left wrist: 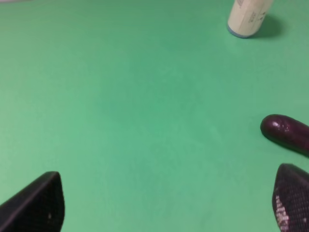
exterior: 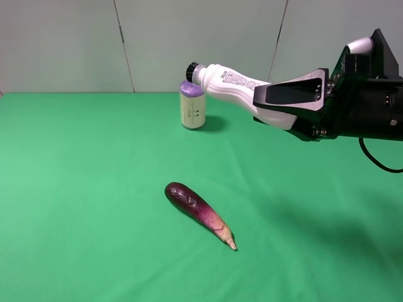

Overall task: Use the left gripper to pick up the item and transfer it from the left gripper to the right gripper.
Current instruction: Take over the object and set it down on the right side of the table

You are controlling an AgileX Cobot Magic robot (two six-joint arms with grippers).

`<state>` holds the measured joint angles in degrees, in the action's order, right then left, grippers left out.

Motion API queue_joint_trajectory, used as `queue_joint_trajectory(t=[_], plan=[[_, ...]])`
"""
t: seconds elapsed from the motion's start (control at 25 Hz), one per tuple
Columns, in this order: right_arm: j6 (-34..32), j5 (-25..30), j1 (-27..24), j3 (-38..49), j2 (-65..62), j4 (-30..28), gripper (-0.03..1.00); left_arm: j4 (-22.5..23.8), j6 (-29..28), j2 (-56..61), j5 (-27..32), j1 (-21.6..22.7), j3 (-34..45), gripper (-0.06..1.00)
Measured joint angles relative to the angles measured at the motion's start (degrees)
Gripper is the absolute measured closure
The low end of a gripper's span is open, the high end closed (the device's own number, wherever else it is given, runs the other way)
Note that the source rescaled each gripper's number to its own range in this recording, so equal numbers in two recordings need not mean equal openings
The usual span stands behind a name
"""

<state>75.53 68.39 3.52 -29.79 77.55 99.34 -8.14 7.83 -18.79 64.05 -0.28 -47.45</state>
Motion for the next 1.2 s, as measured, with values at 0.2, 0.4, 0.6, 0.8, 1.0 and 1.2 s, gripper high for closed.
queue_joint_trajectory(t=[0.2, 0.4, 0.6, 0.8, 1.0, 1.2], plan=[[0.0, 0.0, 0.0, 0.0, 0.0, -0.4, 0.95, 0.1, 0.6, 8.7, 1.5, 0.0, 3.9, 0.20], [0.0, 0.0, 0.0, 0.0, 0.0, -0.9, 0.95, 0.1, 0.6, 15.5, 1.6, 0.0, 9.6, 0.20], [0.0, 0.0, 0.0, 0.0, 0.0, -0.9, 0.95, 0.2, -0.2, 18.9, 1.9, 0.0, 15.3, 0.20], [0.0, 0.0, 0.0, 0.0, 0.0, -0.9, 0.95, 3.2, -3.1, 19.0, 2.3, 0.0, 17.2, 0.20], [0.0, 0.0, 0.0, 0.0, 0.0, -0.9, 0.95, 4.2, -3.6, 19.0, 2.1, 0.0, 17.2, 0.20], [0.0, 0.0, 0.0, 0.0, 0.0, -0.9, 0.95, 4.5, -3.6, 19.0, -2.2, 0.0, 19.0, 0.20]])
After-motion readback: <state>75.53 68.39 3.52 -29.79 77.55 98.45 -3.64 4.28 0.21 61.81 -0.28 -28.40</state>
